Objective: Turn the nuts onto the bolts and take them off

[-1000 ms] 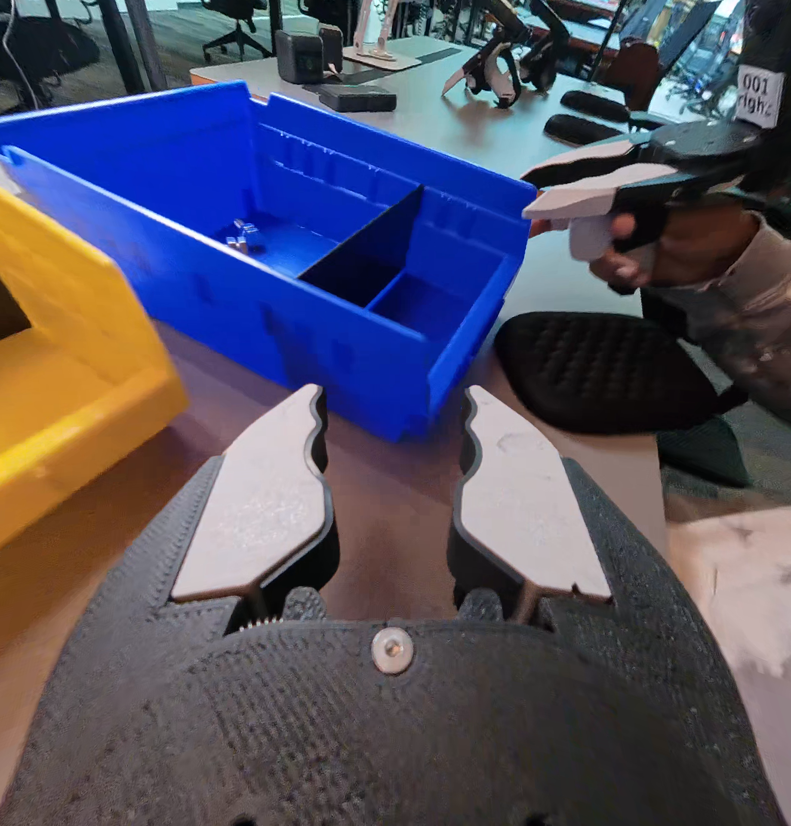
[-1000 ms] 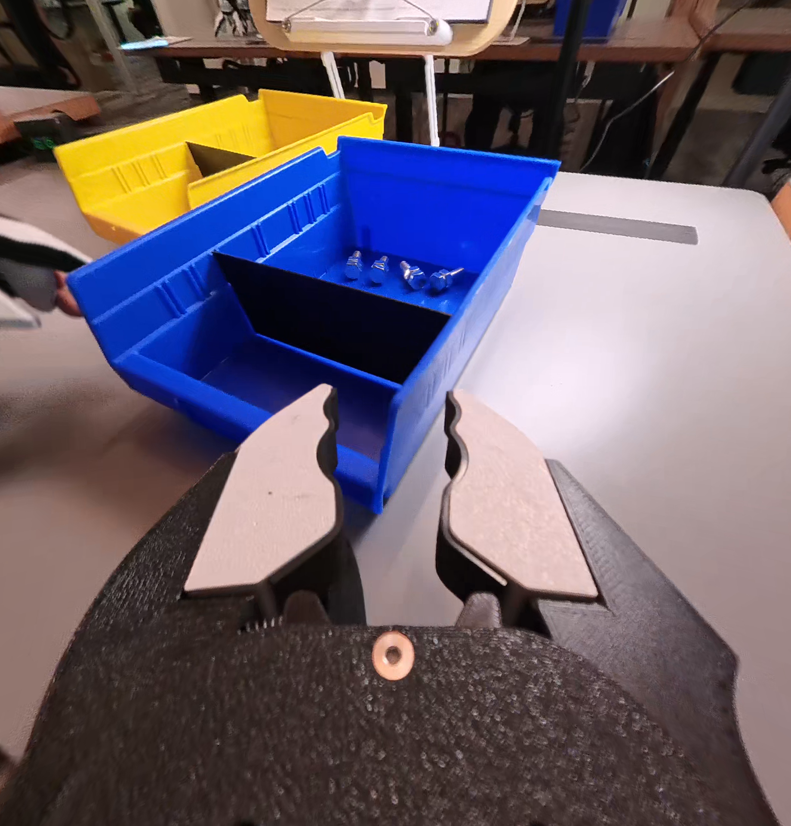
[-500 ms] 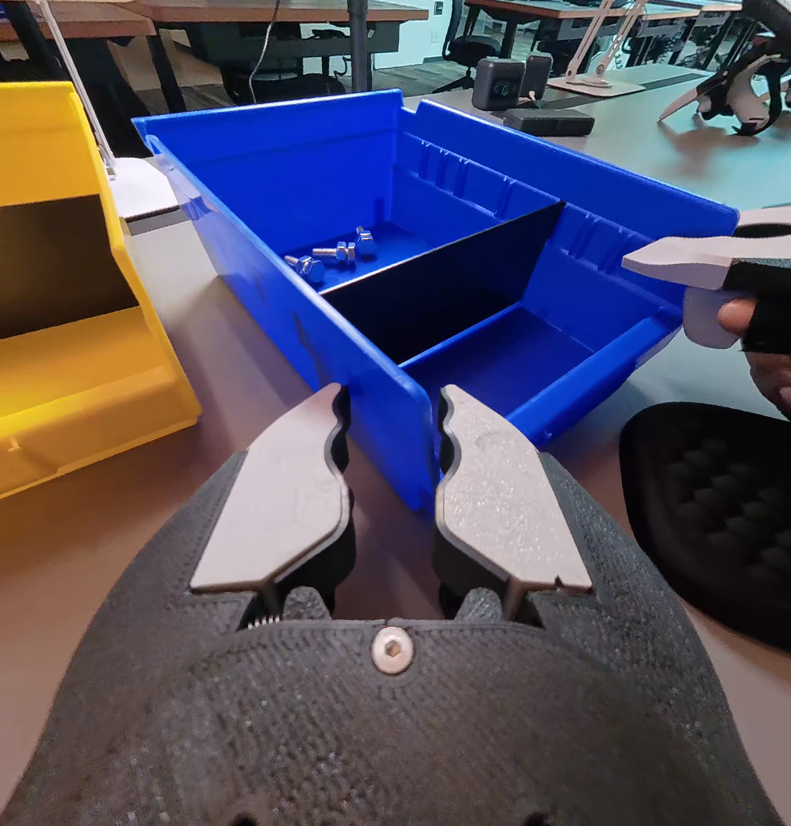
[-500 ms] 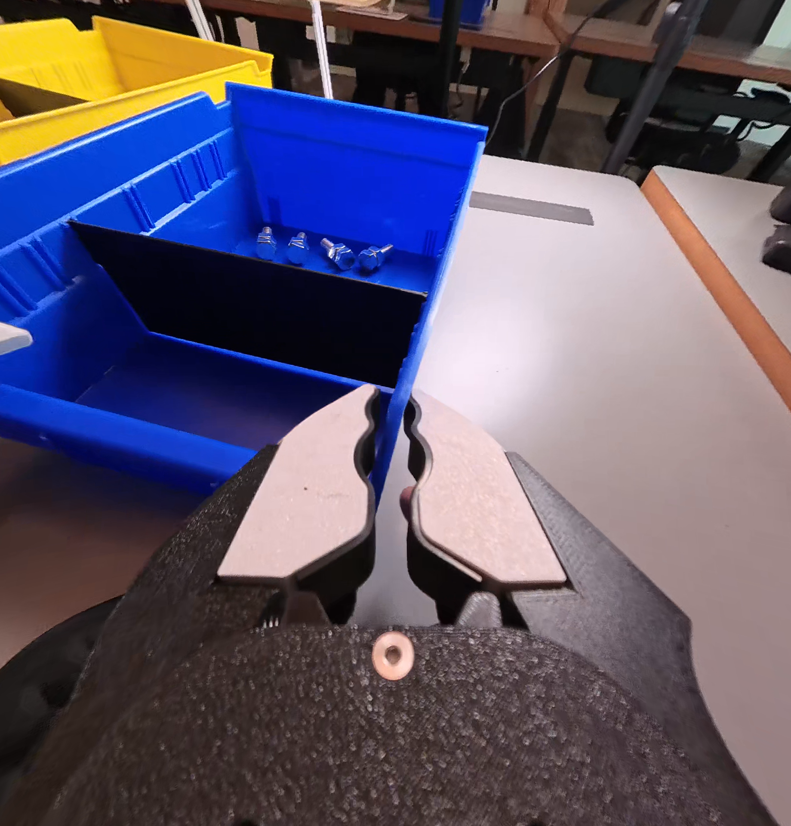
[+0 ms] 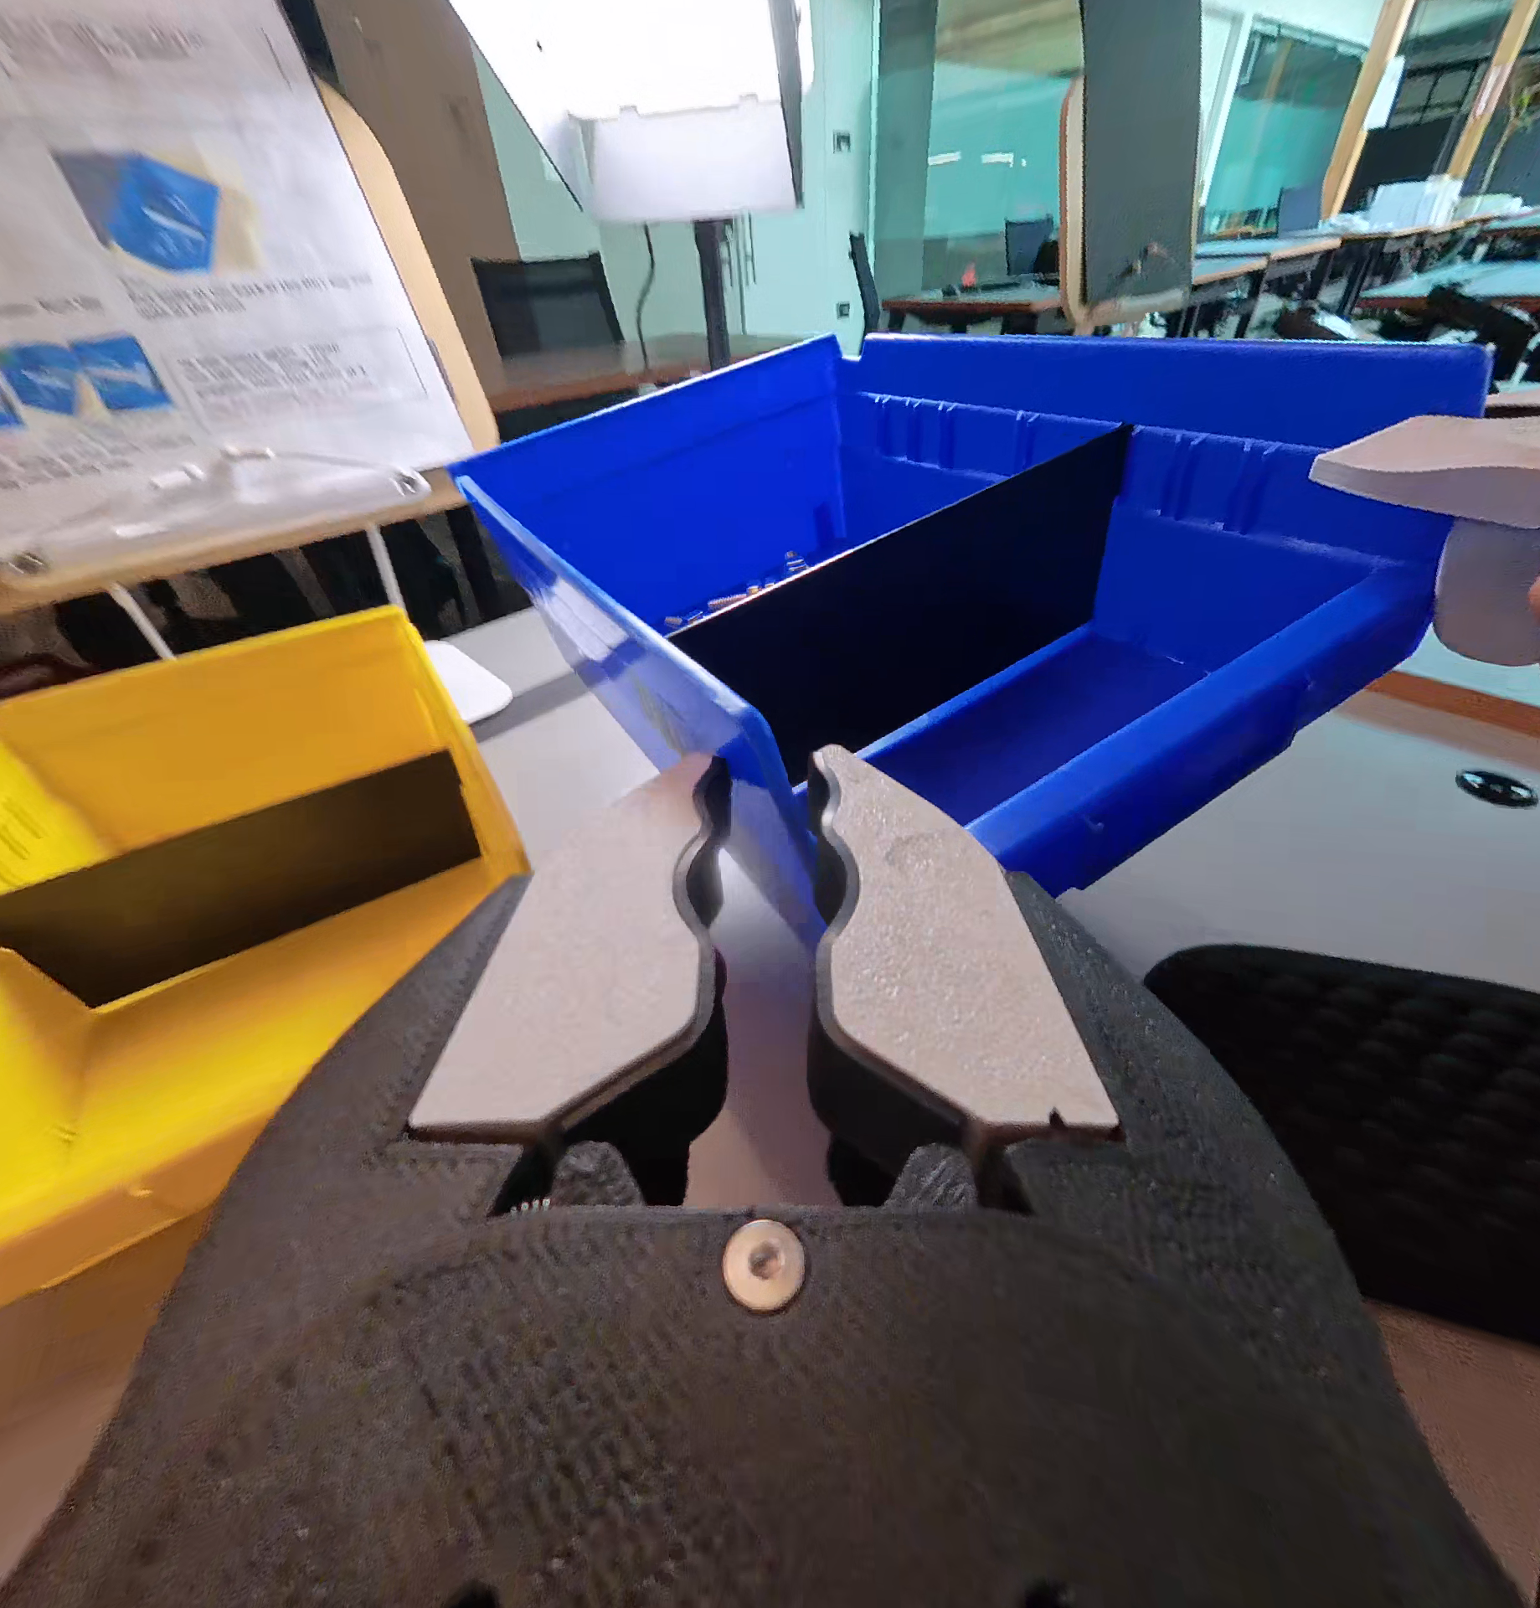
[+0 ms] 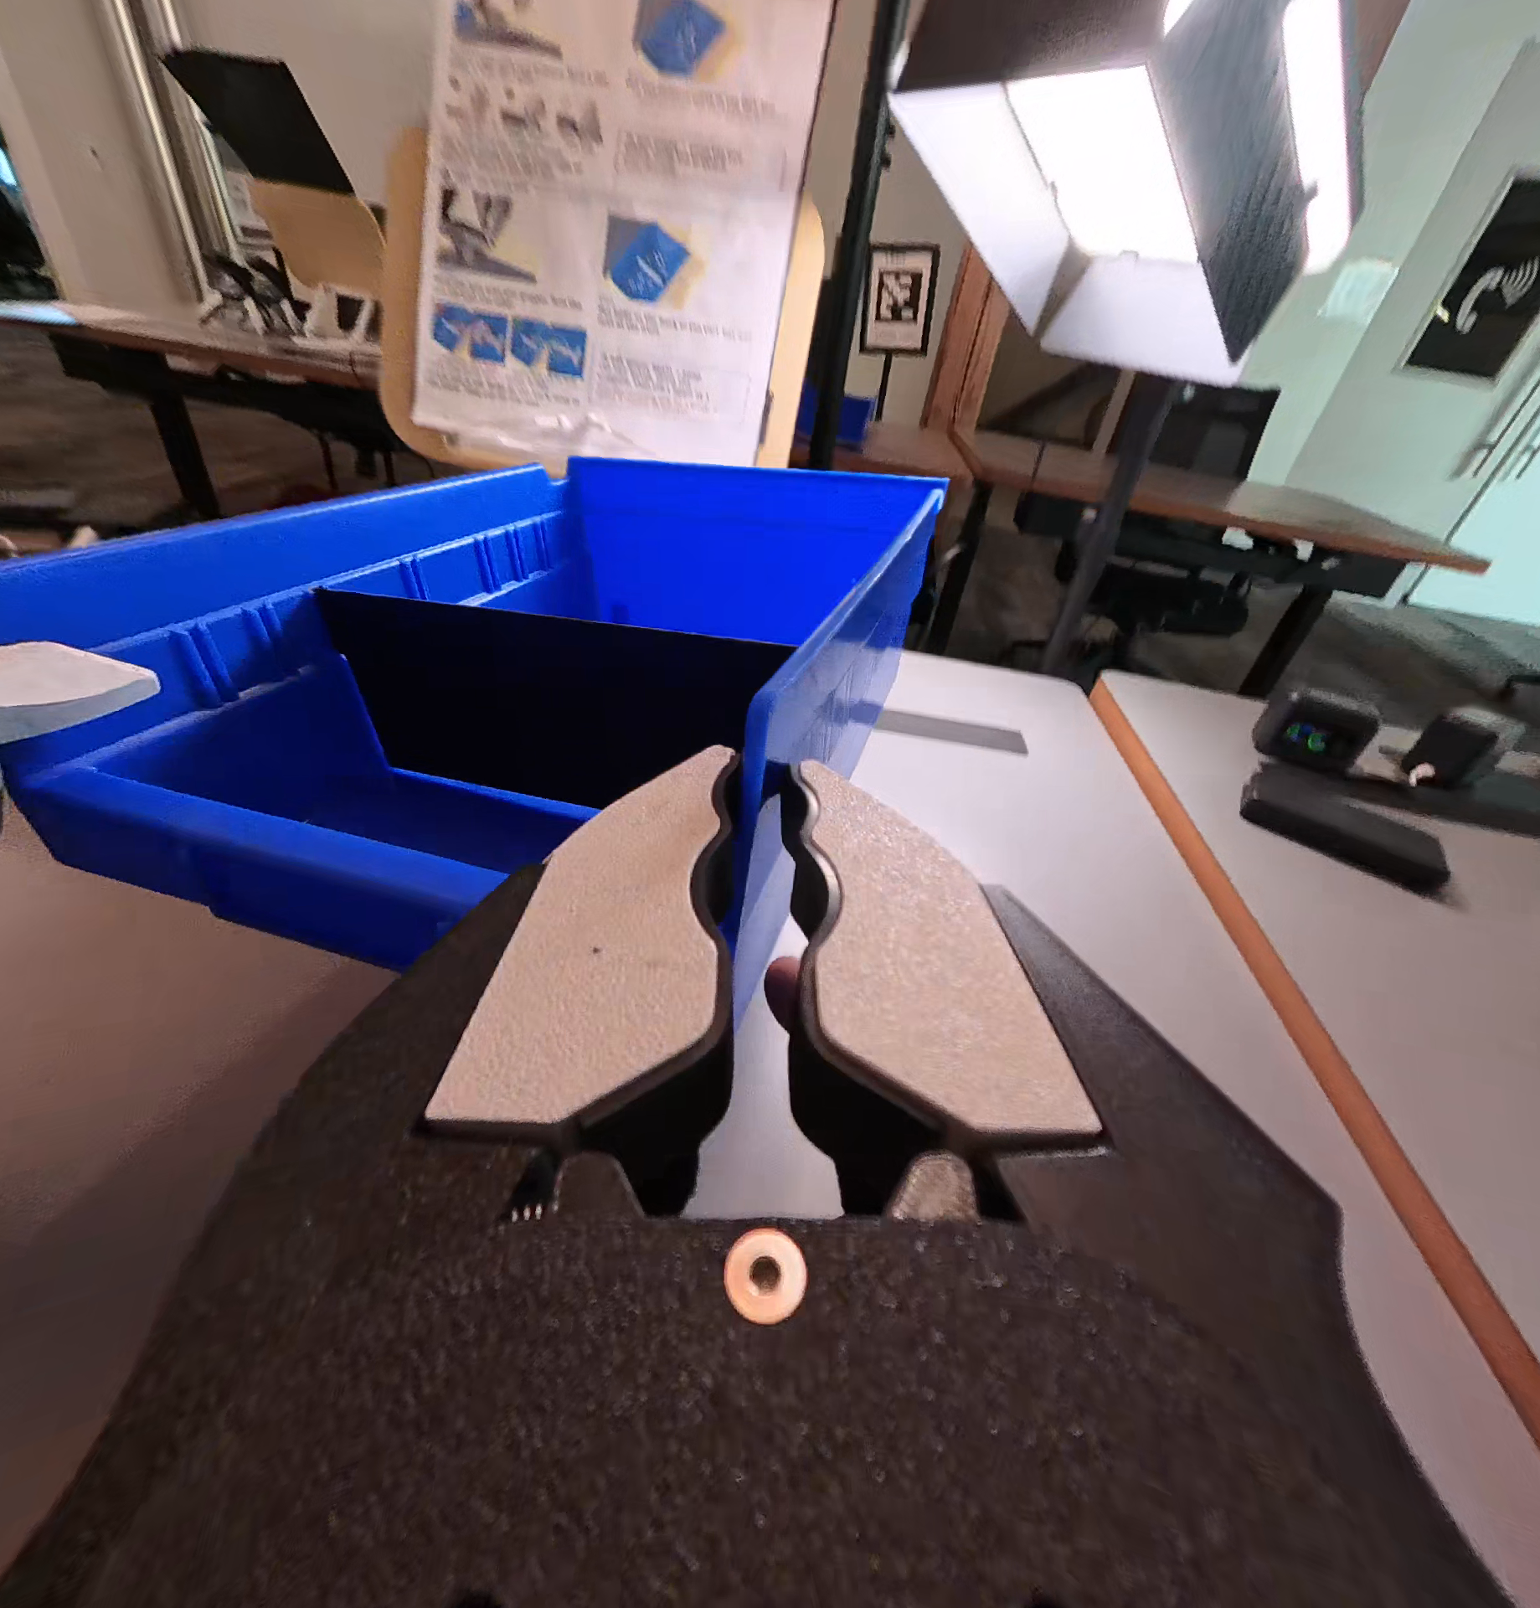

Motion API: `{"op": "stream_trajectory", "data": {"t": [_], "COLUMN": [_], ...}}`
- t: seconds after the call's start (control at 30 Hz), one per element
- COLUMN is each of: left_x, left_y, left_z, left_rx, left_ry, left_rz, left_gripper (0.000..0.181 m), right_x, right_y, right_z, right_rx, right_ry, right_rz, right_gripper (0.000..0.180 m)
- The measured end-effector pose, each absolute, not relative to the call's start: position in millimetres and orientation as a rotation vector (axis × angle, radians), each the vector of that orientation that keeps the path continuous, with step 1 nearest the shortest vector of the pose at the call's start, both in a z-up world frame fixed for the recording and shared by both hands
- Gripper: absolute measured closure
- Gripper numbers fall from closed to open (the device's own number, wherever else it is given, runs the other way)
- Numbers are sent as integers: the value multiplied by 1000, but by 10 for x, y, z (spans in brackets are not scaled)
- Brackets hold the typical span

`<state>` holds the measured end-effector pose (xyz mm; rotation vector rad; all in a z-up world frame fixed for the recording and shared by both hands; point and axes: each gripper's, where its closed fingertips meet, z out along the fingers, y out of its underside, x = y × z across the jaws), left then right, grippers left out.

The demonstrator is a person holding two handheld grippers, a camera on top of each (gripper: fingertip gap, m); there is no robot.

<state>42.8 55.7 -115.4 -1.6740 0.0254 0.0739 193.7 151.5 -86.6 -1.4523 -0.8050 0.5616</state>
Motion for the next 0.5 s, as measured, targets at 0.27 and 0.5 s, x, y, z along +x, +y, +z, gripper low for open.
{"op": "stream_trajectory", "data": {"t": [0.27, 0.5], "left_x": [-346, -1306], "left_y": [-363, -1561], "left_z": [-346, -346], "left_rx": [-1506, -1460], "left_ry": [-141, -392], "left_rz": [232, 434], "left_gripper": [167, 167], "right_x": [1052, -343], "right_y": [746, -37], "right_z": [-85, -206], "right_rx": [-1218, -1160], "right_ry": [-890, -1084], "right_rz": [797, 1058], "right_gripper": [168, 168]}}
